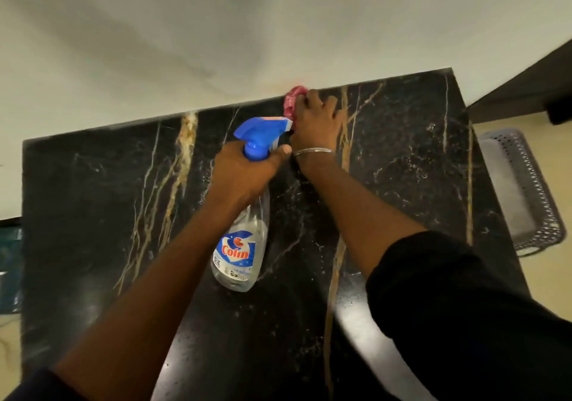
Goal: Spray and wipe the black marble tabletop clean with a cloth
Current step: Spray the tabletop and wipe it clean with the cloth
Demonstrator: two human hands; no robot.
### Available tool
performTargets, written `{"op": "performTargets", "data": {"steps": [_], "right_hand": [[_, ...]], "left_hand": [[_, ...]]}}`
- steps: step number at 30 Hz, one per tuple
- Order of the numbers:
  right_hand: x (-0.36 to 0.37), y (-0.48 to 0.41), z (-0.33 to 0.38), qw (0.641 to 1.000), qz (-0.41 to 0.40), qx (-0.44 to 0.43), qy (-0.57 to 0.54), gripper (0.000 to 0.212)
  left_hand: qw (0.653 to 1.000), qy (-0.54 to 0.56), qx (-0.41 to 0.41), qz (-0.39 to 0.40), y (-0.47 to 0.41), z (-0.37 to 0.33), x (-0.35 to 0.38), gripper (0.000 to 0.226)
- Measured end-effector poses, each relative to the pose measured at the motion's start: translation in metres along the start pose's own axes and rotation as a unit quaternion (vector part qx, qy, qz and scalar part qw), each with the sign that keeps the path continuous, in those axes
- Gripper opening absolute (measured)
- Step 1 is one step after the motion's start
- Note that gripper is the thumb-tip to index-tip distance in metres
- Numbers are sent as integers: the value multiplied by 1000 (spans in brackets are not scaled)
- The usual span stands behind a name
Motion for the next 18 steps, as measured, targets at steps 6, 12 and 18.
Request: {"op": "performTargets", "data": {"steps": [6, 12, 18], "right_hand": [[6, 3, 30, 993, -41, -104, 25, 46], [1, -24, -90, 993, -85, -81, 10, 53], [-7, -45, -218, 995, -100, 27, -4, 55]], "left_hand": [[1000, -4, 13, 17, -8, 9, -14, 29], [1000, -15, -10, 20, -15, 6, 0, 32], [999, -19, -22, 30, -17, -5, 27, 35]]}}
Point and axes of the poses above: each hand's wrist, its own y-axis away from the middle knuckle, its own x-axis out of the palm, z = x × y, the point moved 6 cm from there along -y, towards the middle knuckle, and after that the axes turned 7 degrees about y, right-handed, at the moved point
